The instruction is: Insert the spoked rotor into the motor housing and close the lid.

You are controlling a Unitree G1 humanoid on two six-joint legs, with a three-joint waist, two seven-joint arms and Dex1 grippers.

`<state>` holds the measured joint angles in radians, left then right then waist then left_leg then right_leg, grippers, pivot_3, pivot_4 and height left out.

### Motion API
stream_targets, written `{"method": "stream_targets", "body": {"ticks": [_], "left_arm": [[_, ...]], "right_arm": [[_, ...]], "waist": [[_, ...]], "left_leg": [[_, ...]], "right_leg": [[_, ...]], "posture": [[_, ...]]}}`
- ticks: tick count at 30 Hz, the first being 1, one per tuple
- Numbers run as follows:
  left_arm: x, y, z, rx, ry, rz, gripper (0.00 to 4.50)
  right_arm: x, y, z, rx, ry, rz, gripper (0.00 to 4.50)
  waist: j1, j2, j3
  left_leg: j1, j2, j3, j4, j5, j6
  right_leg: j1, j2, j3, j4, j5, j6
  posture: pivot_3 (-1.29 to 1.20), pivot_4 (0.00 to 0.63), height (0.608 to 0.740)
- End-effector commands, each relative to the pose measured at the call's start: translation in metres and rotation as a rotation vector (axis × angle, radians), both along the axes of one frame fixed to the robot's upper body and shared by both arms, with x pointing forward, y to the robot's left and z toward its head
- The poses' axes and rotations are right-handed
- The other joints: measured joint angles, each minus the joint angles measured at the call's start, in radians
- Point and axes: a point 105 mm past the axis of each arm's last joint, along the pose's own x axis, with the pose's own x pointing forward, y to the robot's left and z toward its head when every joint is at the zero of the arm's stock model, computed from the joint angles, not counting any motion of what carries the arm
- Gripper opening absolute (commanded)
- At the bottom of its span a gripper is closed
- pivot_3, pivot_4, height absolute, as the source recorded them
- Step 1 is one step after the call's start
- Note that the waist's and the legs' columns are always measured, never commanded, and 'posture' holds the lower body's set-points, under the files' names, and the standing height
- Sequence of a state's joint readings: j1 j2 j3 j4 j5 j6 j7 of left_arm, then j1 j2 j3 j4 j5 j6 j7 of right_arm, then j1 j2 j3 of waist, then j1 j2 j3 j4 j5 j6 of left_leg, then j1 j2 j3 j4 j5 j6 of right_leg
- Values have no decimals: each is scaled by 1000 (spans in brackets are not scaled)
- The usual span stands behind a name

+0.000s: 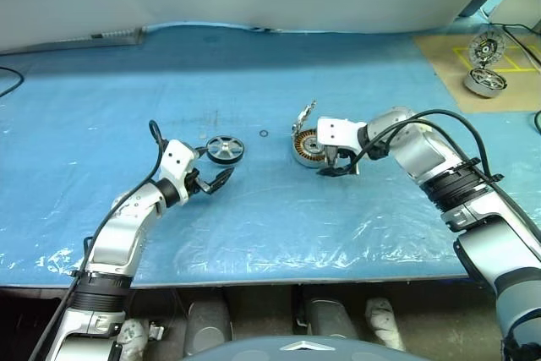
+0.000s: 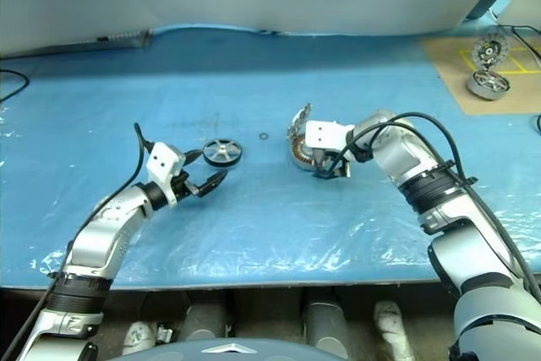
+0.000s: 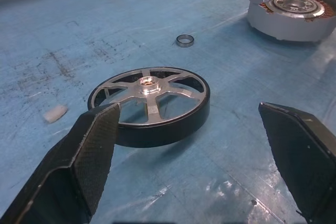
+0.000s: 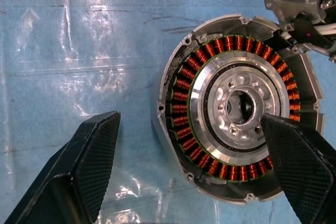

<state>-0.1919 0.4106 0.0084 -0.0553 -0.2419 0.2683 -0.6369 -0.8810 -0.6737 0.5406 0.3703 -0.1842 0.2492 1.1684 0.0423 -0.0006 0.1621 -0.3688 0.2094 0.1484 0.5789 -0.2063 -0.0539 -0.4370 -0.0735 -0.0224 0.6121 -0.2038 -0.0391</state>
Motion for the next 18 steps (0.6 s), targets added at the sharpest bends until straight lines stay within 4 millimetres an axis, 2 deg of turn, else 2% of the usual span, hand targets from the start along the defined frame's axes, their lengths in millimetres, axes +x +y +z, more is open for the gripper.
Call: {"method": "stream_targets", "body": {"ticks": [1,10,13,18], "left_arm": [[-2,-3,13,-2,-58,-13,4479],[-2,0,11,-3,-59,0,4479],[-2,0,10,-3,-59,1,4500],[0,-2,11,-7,-64,3,4500]], "right_arm": [[2,4,8,-8,-23,41,4500],[-1,8,1,-20,6,84,4500],[0,9,-2,-22,16,76,3928],[8,7,-10,-10,18,21,2284]], "waist": [[0,0,0],[0,0,0],[0,0,0],[0,-1,0]], "left_leg": [[0,0,0,0,0,0],[1,1,0,3,0,0],[1,1,0,3,0,0],[1,1,0,3,0,0]], "right_leg": [[0,0,0,1,0,0],[-1,0,0,6,-1,-2],[-1,0,0,7,-1,-2],[-1,0,0,7,-2,-3]], "posture": [[0,150,740],[0,150,740],[0,150,740],[0,150,740]]}}
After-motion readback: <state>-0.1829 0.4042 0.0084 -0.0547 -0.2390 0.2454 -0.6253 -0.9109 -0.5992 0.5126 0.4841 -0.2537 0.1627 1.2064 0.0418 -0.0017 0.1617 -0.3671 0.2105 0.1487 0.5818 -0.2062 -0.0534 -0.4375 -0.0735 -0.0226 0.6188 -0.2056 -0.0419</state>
